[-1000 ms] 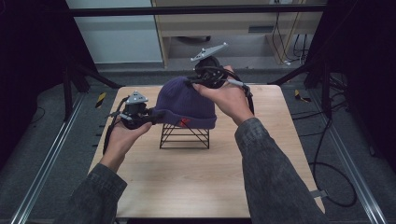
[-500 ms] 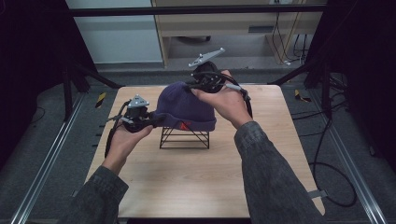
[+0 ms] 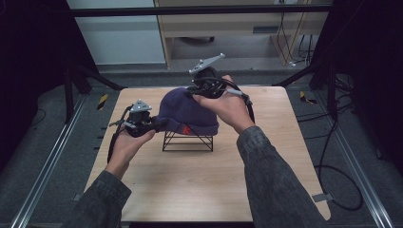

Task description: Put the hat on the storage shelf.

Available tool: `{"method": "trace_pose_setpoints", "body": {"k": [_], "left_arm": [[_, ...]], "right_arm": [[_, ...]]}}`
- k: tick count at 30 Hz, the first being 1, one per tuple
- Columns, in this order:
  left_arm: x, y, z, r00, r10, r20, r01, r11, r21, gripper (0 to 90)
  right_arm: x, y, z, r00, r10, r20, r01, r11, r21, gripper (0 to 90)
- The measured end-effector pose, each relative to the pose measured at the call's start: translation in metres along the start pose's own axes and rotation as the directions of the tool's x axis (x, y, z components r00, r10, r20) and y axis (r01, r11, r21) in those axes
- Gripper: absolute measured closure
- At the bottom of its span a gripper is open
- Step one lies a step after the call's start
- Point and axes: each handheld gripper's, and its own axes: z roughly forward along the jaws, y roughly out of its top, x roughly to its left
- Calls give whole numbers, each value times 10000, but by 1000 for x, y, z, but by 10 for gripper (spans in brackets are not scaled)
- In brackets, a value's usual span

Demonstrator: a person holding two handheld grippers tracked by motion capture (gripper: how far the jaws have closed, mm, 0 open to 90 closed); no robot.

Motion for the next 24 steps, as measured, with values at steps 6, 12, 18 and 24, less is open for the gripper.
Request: {"method": "trace_pose_setpoints", "body": {"k": [6,12,18,24], "left_arm": [[0,-3,0,10000,-70,47,70,10000,-35,581],[2,-7,-1,9999,-113,72,115,9998,-183,562],[5,-15,2,9997,-246,63,247,9996,-106,627],[5,-19,6,9996,-284,48,284,9996,-12,652]], "right_arm": [[1,1,0,10000,-37,81,36,10000,58,801],[4,1,3,10000,-45,21,45,9999,115,801],[7,-2,10,9999,-112,-75,114,9996,271,801],[7,-5,14,9999,-95,-101,99,9992,391,801]]}}
